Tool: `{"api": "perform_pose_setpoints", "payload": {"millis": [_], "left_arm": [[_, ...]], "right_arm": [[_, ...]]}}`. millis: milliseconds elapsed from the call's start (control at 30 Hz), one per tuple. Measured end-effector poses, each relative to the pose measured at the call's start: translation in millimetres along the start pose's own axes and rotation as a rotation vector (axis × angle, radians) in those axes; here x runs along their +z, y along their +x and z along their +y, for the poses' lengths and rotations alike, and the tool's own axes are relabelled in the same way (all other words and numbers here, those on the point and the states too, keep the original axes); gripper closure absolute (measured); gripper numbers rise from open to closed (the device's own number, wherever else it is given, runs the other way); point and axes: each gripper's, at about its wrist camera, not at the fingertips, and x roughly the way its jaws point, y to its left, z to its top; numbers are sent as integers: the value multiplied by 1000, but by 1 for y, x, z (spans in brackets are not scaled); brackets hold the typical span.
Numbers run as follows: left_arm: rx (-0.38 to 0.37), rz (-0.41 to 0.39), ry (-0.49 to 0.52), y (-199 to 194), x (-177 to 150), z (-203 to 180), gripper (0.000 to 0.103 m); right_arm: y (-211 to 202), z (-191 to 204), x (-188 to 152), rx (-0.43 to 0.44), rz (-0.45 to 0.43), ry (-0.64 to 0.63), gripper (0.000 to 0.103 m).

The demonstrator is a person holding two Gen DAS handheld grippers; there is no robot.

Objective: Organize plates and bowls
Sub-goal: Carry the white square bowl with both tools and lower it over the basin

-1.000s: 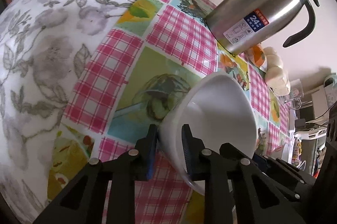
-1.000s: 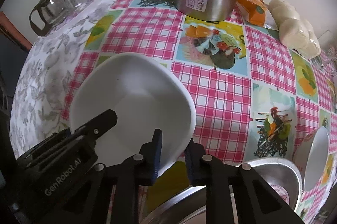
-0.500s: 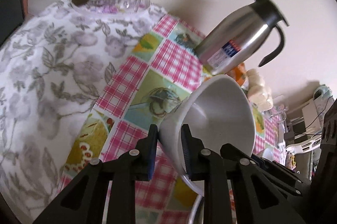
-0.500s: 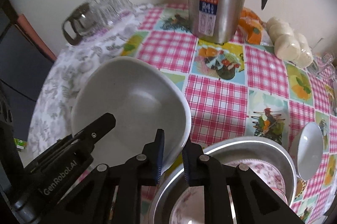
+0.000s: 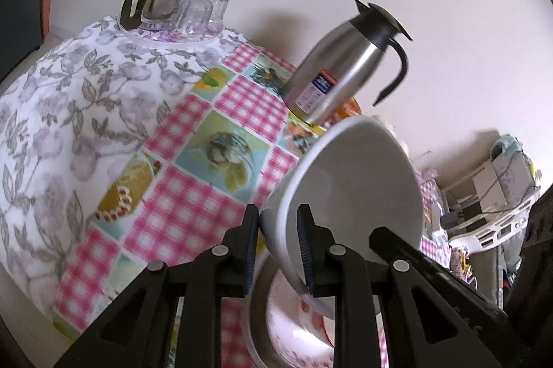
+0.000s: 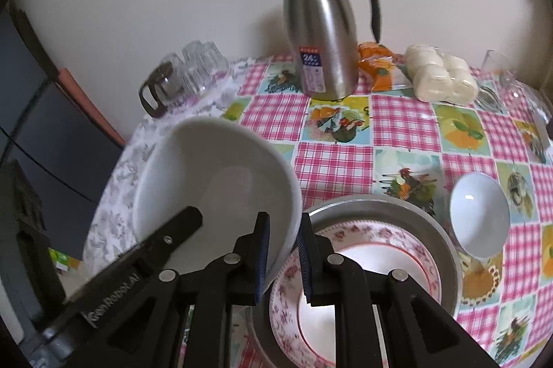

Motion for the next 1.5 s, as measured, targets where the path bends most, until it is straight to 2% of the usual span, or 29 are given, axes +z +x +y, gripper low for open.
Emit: {"api": "perform_pose_setpoints", "payload": {"millis": [333, 633, 1133, 1500], "left_arm": [[-13, 11, 59, 4, -39, -27, 80], [4, 4, 139, 3, -51, -49, 80], [34, -9, 199, 7, -62, -67, 80], [0, -7, 255, 9, -69, -89, 80]], "right_arm": [[-35, -28, -39, -22, -104, 8, 85], [-41, -63, -62, 40, -154, 112, 85], [-39, -85, -71, 52, -155, 162, 85], [-47, -105, -72, 61, -166, 191, 85]]}}
